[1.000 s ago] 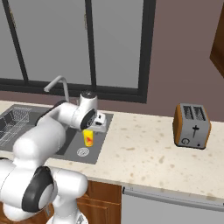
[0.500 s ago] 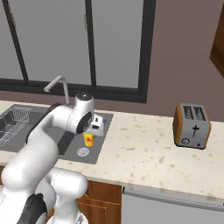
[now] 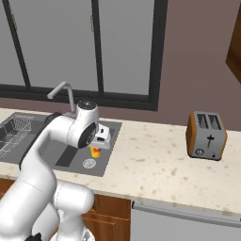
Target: Place the mug in the left basin and the cup in the right basin of the sink.
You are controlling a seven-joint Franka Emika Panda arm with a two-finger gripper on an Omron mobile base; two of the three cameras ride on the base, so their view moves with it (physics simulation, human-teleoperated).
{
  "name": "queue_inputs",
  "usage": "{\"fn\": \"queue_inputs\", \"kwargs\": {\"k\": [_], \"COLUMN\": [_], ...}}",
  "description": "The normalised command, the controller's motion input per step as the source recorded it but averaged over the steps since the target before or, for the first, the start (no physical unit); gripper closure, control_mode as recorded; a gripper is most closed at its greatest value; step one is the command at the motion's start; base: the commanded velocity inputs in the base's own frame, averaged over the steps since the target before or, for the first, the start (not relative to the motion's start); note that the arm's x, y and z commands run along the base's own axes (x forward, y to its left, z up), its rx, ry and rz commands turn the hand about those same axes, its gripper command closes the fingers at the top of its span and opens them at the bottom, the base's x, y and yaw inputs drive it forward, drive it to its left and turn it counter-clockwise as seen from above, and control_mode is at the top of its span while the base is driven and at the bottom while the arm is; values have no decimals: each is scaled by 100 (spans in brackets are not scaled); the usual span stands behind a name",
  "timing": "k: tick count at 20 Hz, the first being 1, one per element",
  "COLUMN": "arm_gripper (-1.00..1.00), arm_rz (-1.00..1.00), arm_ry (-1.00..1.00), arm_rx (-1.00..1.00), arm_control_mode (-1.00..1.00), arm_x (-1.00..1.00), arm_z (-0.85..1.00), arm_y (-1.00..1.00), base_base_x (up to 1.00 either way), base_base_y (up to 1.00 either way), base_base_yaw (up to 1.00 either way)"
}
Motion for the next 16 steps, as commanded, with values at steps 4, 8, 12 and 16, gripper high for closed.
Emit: {"fn": "queue_inputs", "kwargs": {"k": [4,8,12,16], "arm_gripper": [-100,-100,-100,-100], "arm_rz": [0,0,-1,-3], "arm_ry": [0,0,0,0], "arm_rx": [0,-1,-6,-5], "arm_control_mode": [-100,-100,-100,-100], "arm_x": [-29,-31,-35,-29], "arm_z": [31,15,2,0], "arm_y": [-5,-2,-1,0], "base_base_x": [0,0,0,0], "base_base_y": [0,0,0,0], "base_base_yaw": [0,0,0,0]}}
